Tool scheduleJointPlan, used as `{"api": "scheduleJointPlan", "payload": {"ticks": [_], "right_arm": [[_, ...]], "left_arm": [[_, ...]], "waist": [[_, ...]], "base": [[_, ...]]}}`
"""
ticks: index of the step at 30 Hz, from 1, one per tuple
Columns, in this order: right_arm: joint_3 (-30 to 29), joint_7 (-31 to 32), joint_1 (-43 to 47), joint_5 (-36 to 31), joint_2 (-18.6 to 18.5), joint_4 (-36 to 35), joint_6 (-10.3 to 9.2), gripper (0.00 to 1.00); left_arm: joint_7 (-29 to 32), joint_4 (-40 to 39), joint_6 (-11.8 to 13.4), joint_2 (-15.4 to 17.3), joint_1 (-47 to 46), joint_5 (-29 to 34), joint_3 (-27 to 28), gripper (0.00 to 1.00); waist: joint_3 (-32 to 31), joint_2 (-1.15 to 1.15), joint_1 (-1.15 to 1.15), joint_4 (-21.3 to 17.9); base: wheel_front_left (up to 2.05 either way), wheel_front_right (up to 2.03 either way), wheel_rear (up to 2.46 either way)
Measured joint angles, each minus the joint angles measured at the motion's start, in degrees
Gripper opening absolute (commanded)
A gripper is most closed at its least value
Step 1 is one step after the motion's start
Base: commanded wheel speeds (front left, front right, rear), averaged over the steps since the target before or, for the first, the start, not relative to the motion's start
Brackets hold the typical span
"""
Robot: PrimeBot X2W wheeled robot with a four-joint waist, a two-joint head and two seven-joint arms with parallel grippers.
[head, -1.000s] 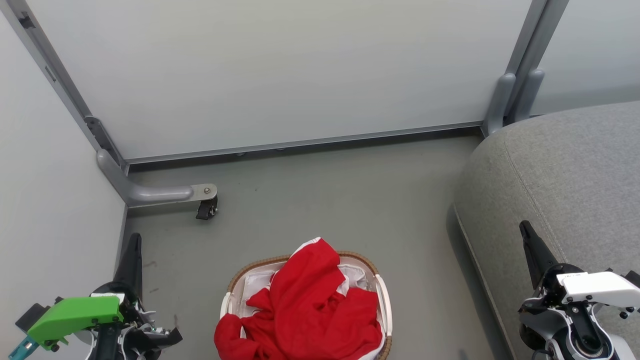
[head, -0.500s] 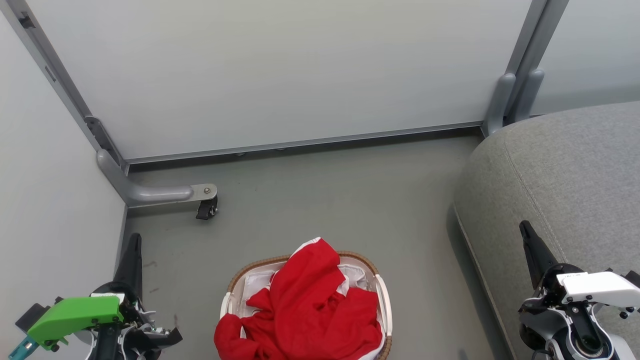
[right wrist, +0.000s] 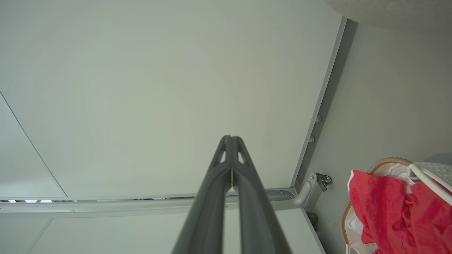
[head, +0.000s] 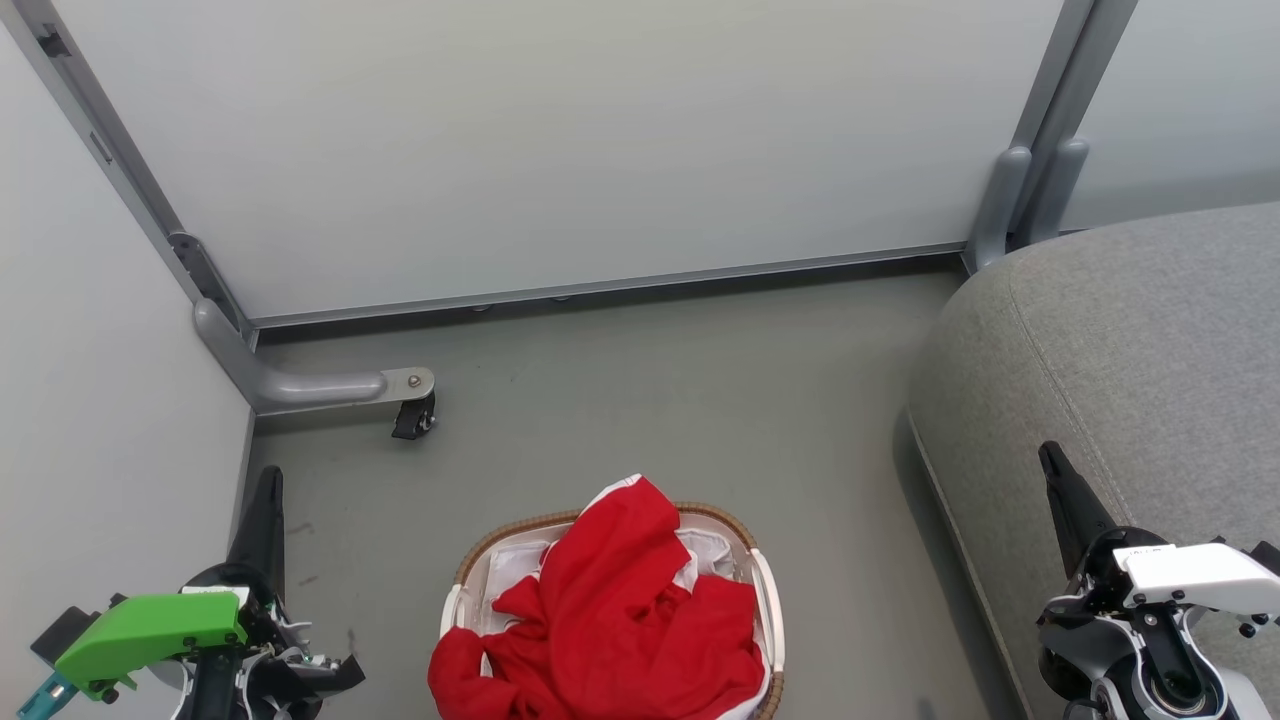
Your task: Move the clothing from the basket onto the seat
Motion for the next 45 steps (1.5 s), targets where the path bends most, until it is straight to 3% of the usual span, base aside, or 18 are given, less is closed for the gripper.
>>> {"api": "scheduleJointPlan", "payload": {"ticks": [4,5,23,32,45], "right_arm": [[0.0,0.0,0.0,0.0,0.0,0.0,0.0,0.0],[0.0,0.0,0.0,0.0,0.0,0.0,0.0,1.0],[1.16,-3.49,1.78,-4.24,0.88,2.98,-0.03,1.0],[0.2,-5.72,2.07,-11.69,0.83,2.22,-0.03,1.0],[0.57,-8.68,2.32,-29.34,0.64,-2.29,-0.03,1.0]], "left_arm": [[0.0,0.0,0.0,0.0,0.0,0.0,0.0,0.0],[0.0,0.0,0.0,0.0,0.0,0.0,0.0,1.0],[-3.6,2.44,0.14,-0.45,2.4,1.49,-3.66,1.0],[-5.8,0.83,0.14,-0.44,2.42,8.48,-4.46,1.0],[-8.72,-1.6,0.14,-0.41,2.43,22.63,-5.72,1.0]], "waist": [[0.0,0.0,0.0,0.0],[0.0,0.0,0.0,0.0],[-0.21,0.0,0.0,-0.02],[-0.38,0.0,0.0,0.04],[-0.58,0.0,0.0,0.2]], "base": [[0.0,0.0,0.0],[0.0,0.0,0.0],[0.0,0.0,0.0],[0.0,0.0,0.0],[0.0,0.0,0.0]]}}
